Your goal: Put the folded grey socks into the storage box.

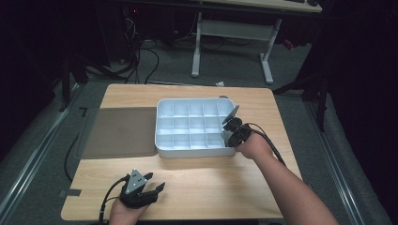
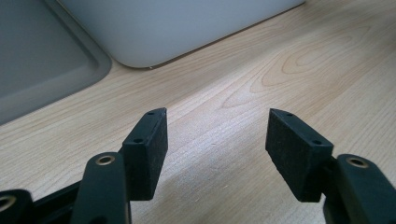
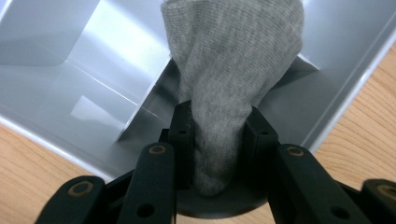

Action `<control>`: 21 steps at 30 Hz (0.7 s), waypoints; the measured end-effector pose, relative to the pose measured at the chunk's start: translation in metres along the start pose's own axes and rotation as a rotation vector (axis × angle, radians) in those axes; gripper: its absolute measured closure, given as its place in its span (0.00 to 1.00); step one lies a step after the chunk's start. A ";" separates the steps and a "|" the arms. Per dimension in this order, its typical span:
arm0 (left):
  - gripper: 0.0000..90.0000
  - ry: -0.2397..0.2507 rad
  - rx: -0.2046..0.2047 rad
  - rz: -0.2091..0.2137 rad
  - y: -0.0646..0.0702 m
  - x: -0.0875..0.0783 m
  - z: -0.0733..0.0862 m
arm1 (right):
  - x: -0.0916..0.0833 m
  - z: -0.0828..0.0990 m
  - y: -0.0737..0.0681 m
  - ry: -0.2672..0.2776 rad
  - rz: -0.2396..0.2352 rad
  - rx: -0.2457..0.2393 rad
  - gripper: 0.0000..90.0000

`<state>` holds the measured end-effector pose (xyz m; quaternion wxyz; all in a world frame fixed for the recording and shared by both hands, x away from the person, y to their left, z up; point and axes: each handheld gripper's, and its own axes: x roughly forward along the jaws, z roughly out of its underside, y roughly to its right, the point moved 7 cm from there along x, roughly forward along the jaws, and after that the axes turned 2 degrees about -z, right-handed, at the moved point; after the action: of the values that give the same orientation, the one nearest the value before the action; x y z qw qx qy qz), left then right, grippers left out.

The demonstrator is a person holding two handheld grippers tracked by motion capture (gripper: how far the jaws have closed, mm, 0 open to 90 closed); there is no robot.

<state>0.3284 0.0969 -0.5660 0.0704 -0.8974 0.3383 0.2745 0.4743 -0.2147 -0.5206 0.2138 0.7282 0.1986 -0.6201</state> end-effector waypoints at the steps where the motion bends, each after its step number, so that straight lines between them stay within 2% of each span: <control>1: 0.44 -0.003 0.007 0.000 0.001 0.000 0.000 | 0.001 0.000 0.000 0.000 0.001 -0.001 0.79; 6: 0.44 -0.003 0.007 0.000 0.001 0.000 0.000 | -0.002 -0.001 -0.001 0.001 -0.007 0.009 0.72; 8: 0.44 -0.003 0.003 -0.001 0.000 -0.001 0.000 | -0.004 -0.002 -0.002 0.006 0.008 -0.023 0.68; 13: 0.44 -0.001 0.002 -0.001 0.001 -0.002 -0.001 | -0.010 -0.005 -0.004 0.017 0.013 -0.012 0.60; 19: 0.44 -0.001 0.007 0.002 0.002 -0.001 -0.001 | -0.019 -0.005 -0.004 0.036 0.004 -0.003 0.56; 21: 0.44 -0.006 0.010 0.006 0.002 -0.001 0.000 | -0.026 -0.007 -0.002 0.058 -0.007 0.001 0.55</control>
<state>0.3268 0.0957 -0.5653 0.0749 -0.8952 0.3420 0.2757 0.4750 -0.2094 -0.4938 0.2054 0.7454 0.2069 -0.5994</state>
